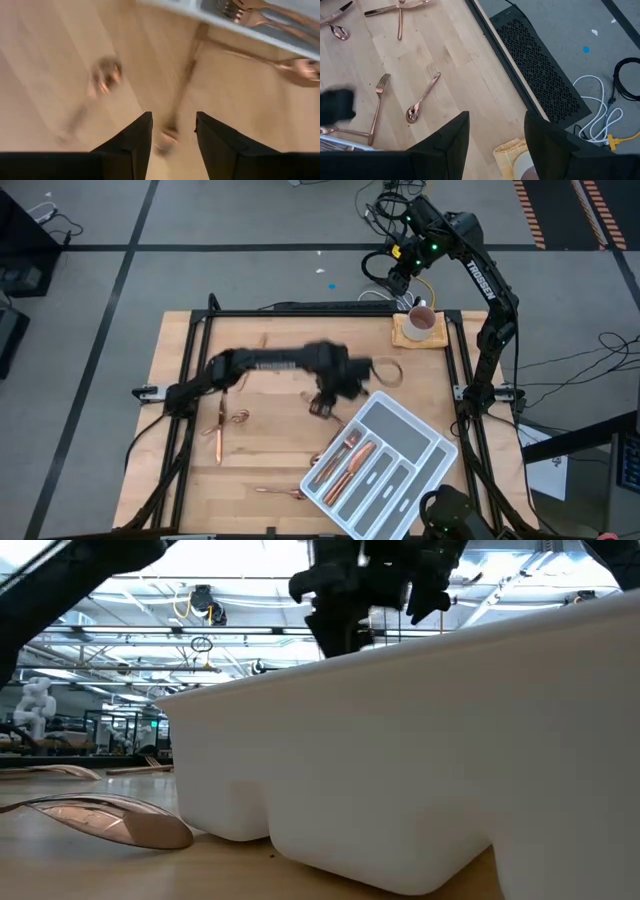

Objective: Sort silverware
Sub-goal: Put the gold fork into the silverware tray

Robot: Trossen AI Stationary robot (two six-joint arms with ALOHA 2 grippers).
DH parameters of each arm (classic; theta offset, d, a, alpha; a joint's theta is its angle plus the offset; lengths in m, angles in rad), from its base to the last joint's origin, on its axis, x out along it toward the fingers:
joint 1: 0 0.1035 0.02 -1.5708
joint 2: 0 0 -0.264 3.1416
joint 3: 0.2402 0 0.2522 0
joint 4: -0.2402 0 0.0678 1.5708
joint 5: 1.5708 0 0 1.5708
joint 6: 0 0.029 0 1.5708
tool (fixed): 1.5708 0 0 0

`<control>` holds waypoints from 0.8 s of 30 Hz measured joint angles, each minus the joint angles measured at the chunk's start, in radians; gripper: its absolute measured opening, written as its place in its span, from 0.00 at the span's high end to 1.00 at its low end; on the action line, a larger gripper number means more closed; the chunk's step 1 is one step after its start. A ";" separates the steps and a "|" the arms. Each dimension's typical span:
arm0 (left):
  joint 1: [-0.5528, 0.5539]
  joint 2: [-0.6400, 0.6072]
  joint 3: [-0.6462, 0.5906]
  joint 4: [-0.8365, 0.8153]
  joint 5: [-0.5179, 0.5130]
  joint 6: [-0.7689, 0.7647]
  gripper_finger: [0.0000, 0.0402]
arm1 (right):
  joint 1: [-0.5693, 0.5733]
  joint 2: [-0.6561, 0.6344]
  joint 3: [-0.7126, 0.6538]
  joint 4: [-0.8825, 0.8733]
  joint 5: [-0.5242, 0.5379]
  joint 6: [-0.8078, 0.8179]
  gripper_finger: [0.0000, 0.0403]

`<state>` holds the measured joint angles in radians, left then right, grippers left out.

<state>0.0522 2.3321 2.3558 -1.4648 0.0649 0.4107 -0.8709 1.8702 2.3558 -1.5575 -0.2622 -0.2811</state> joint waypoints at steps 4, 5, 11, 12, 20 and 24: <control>0.122 -0.010 0.000 -0.101 0.136 -0.036 0.61 | -0.002 0.000 0.000 -0.011 0.000 0.000 0.56; 0.144 -0.010 -0.002 -0.110 0.137 -0.031 0.61 | -0.002 0.000 0.000 -0.014 0.000 0.000 0.56; 0.200 -0.010 -0.094 -0.105 0.181 0.002 0.62 | -0.003 -0.007 0.000 -0.013 0.000 -0.013 0.56; 0.201 -0.011 -0.112 -0.105 0.196 0.012 0.63 | -0.006 -0.008 0.001 -0.014 -0.001 -0.015 0.56; 0.170 -0.111 -0.306 0.018 0.327 0.062 0.67 | -0.021 -0.007 0.001 -0.013 0.000 -0.018 0.56; 0.156 -0.139 -0.267 0.191 0.311 0.068 0.67 | -0.024 -0.007 0.001 -0.014 -0.005 -0.034 0.56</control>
<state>0.2077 2.1927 2.0885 -1.2742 0.3759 0.4789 -0.8947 1.8629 2.3566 -1.5711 -0.2675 -0.3150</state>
